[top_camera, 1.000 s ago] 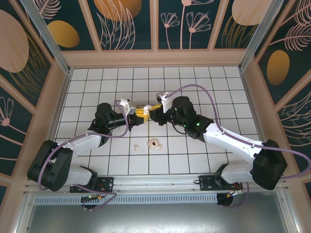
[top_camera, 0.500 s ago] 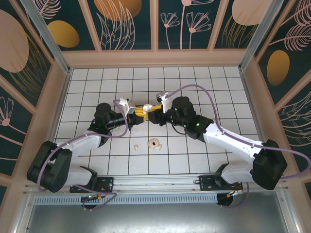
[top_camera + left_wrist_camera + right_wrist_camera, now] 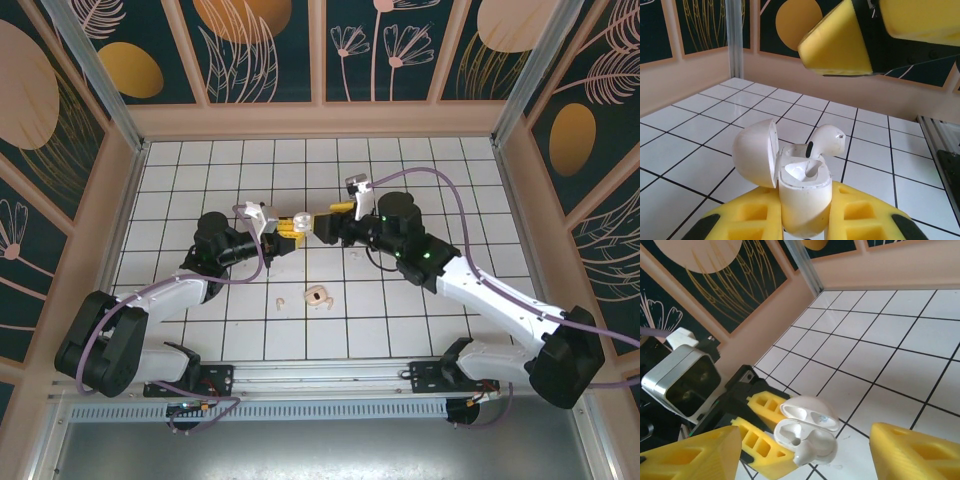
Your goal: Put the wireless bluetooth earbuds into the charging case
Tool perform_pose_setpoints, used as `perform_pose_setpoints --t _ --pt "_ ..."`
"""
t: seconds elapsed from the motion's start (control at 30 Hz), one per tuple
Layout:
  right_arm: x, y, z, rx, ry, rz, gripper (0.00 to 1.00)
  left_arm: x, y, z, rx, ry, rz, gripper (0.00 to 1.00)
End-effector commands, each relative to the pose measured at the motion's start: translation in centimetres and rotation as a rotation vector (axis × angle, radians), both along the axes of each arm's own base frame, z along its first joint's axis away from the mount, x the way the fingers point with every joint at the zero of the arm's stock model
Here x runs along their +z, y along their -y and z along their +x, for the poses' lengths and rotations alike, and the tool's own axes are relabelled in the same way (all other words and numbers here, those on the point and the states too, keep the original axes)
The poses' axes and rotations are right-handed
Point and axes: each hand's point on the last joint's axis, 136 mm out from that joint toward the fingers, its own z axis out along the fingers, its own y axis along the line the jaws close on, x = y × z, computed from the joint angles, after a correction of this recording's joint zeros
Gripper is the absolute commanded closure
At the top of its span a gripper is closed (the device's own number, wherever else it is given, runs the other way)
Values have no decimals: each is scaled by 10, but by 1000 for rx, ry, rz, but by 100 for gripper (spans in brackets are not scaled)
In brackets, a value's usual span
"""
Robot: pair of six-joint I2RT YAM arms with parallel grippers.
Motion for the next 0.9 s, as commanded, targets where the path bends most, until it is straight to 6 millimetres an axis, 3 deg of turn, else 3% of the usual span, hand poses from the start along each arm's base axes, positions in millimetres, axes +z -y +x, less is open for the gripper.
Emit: perform_pose_setpoints --t 0.0,0.47,0.87 --pt "-3 1 -3 -4 -76 25 29 17 3 1 -4 55 -20 84" --pt "-34 -15 -4 71 -159 -44 29 18 2 2 2 54 -21 84" --pt "-44 -6 5 23 -182 -65 43 20 2 1 0 54 -24 84"
